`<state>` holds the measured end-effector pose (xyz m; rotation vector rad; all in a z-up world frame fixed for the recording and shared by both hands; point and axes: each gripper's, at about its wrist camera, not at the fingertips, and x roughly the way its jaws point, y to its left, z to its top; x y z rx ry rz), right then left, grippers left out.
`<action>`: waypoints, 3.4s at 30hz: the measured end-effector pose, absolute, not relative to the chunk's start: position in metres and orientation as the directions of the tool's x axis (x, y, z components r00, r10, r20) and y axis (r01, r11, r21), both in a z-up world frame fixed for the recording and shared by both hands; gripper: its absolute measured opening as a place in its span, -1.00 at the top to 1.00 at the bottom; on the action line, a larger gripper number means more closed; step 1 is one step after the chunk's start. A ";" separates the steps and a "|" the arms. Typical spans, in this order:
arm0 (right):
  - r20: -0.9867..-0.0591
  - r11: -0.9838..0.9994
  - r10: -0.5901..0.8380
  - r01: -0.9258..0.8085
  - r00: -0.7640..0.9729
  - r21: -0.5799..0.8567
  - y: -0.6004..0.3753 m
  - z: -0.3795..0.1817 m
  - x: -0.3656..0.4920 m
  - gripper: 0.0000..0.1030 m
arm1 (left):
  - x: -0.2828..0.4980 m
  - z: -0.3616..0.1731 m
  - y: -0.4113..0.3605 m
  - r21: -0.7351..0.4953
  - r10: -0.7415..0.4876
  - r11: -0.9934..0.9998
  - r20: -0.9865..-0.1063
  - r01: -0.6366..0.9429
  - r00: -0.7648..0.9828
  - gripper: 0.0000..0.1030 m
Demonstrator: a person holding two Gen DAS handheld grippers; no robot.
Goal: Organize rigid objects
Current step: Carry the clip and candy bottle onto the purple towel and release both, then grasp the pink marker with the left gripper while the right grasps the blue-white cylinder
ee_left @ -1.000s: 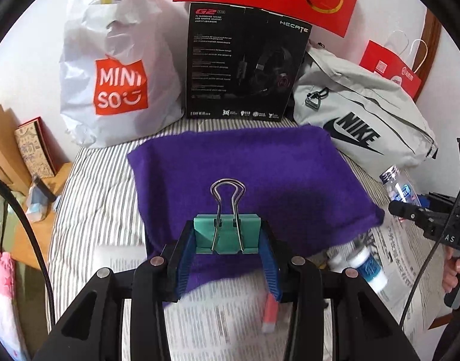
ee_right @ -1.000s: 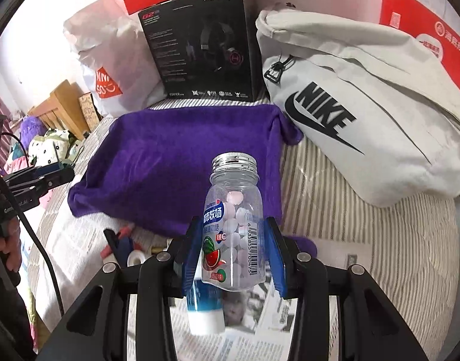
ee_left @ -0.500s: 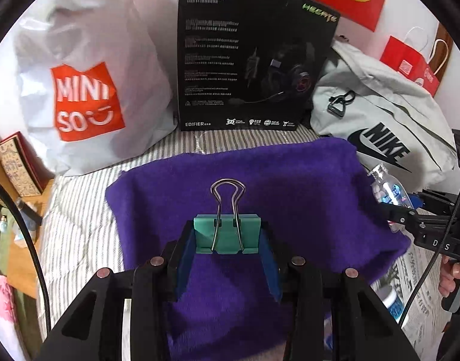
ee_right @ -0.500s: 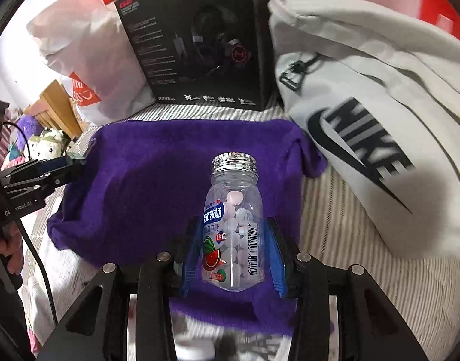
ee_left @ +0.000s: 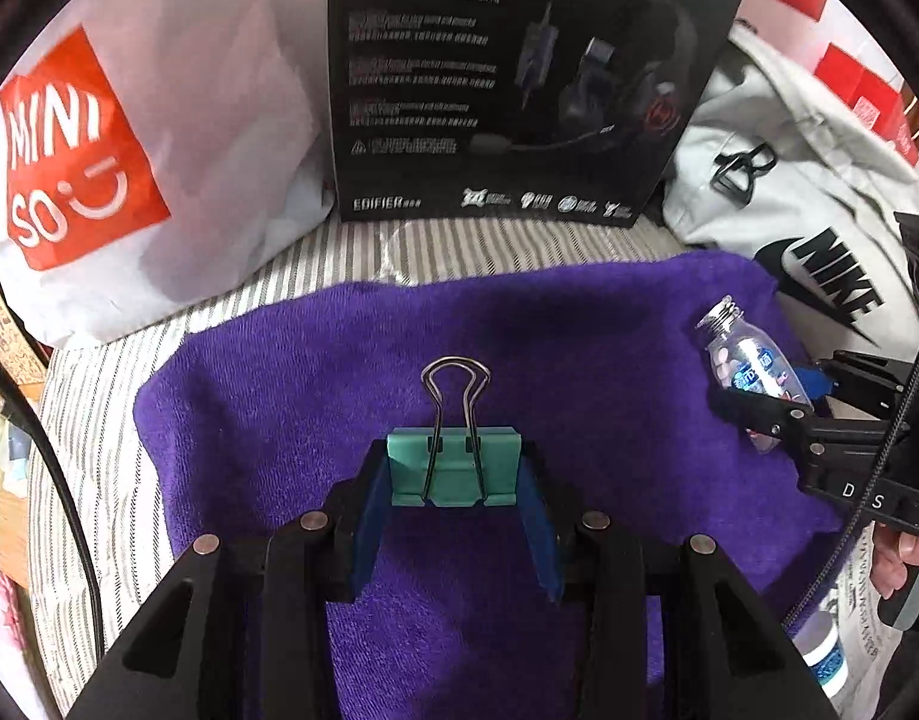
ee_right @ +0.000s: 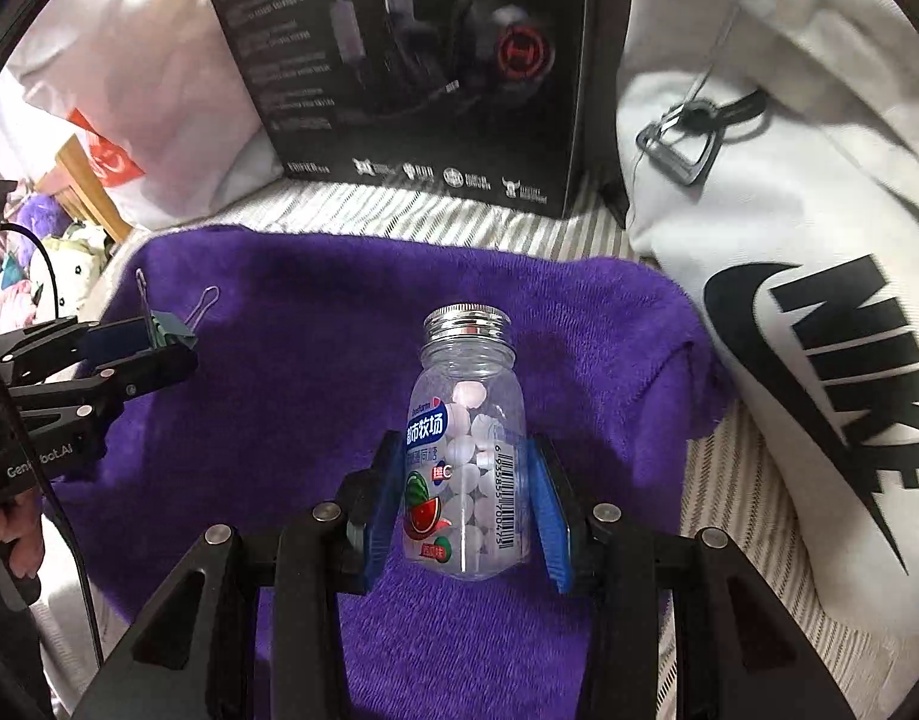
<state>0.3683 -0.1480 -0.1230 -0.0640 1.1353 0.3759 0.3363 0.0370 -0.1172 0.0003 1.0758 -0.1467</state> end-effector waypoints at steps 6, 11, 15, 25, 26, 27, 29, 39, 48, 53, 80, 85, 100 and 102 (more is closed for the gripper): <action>-0.899 0.937 0.234 -0.333 0.371 0.106 -0.140 -0.130 0.372 0.21 | 0.340 -0.121 0.037 -0.061 -0.114 0.990 -0.885 0.129 0.451 0.24; -0.903 0.934 0.217 -0.348 0.372 0.081 -0.134 -0.130 0.373 0.20 | 0.345 -0.124 0.036 -0.055 -0.109 0.990 -0.890 0.133 0.443 0.24; -0.902 0.930 0.217 -0.359 0.372 0.075 -0.134 -0.131 0.374 0.20 | 0.348 -0.124 0.033 -0.038 -0.097 0.989 -0.894 0.141 0.437 0.24; -0.897 0.924 0.233 -0.374 0.375 0.083 -0.138 -0.131 0.372 0.16 | 0.347 -0.123 0.025 -0.003 -0.070 0.988 -0.899 0.154 0.432 0.17; -0.899 0.923 0.232 -0.375 0.373 0.083 -0.138 -0.131 0.370 0.14 | 0.347 -0.123 0.023 -0.005 -0.074 0.987 -0.903 0.161 0.424 0.04; -0.900 0.923 0.230 -0.376 0.371 0.080 -0.138 -0.131 0.370 0.13 | 0.347 -0.123 0.022 -0.008 -0.076 0.987 -0.906 0.161 0.417 -0.09; -0.901 0.921 0.223 -0.384 0.373 0.069 -0.137 -0.131 0.367 0.09 | 0.346 -0.124 0.018 0.005 -0.065 0.986 -0.909 0.165 0.412 -0.14; -0.890 0.939 0.248 -0.321 0.382 0.124 -0.157 -0.108 0.341 0.08 | 0.314 -0.100 0.016 0.032 -0.043 0.989 -0.875 0.145 0.483 -0.10; -0.850 0.947 0.281 -0.274 0.445 0.169 -0.184 -0.055 0.277 -0.03 | 0.240 -0.063 0.019 -0.013 -0.104 0.983 -0.857 0.181 0.505 -0.10; -0.839 0.948 0.285 -0.268 0.463 0.174 -0.194 -0.042 0.238 -0.05 | 0.197 -0.067 0.035 -0.041 -0.141 0.977 -0.860 0.208 0.490 -0.10; -0.872 0.941 0.333 -0.180 0.358 0.286 -0.230 -0.092 0.118 -0.05 | 0.190 -0.109 0.003 0.013 -0.132 0.930 -0.921 0.367 0.368 0.38; -0.876 0.941 0.330 -0.194 0.353 0.276 -0.224 -0.098 0.129 -0.05 | 0.186 -0.108 -0.001 0.025 -0.139 0.918 -0.914 0.396 0.380 0.75; -0.892 0.931 0.267 -0.335 0.363 0.143 -0.180 -0.127 0.167 0.26 | 0.179 -0.107 0.016 0.003 -0.139 0.944 -0.904 0.331 0.404 0.76; -0.895 0.933 0.245 -0.342 0.372 0.113 -0.177 -0.127 0.169 0.28 | 0.179 -0.107 0.015 0.000 -0.140 0.945 -0.904 0.326 0.404 0.76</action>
